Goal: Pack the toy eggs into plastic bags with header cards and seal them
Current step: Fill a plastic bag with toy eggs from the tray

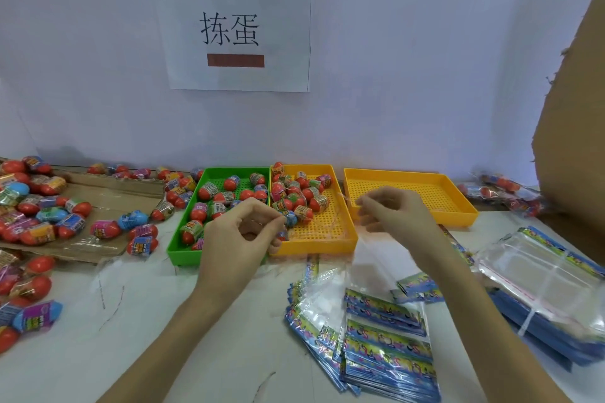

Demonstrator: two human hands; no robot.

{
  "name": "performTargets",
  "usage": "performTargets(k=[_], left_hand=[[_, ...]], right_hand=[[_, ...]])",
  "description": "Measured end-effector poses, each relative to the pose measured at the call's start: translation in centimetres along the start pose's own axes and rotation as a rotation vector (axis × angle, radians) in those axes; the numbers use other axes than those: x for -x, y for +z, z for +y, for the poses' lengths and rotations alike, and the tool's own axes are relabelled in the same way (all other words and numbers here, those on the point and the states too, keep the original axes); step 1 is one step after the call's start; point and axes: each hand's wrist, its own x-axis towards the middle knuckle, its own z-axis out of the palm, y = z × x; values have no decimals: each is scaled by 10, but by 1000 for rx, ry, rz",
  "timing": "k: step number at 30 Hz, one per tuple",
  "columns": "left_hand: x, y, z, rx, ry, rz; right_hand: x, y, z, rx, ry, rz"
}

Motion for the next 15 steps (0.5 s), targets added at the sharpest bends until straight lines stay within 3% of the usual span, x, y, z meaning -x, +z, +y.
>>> performTargets(k=[2, 4, 6, 10, 15], left_hand=[[-1, -2, -1, -125, 36, 29], [-1, -1, -1, -180, 64, 47], [-1, 0, -1, -193, 73, 36], [0, 0, -4, -248, 95, -11], [2, 2, -3, -264, 102, -70]], right_hand=[[-1, -11, 8, 538, 44, -20], [2, -9, 10, 869, 141, -131], [5, 0, 12, 940, 172, -174], [9, 12, 15, 1001, 88, -33], [8, 19, 14, 1042, 62, 30]])
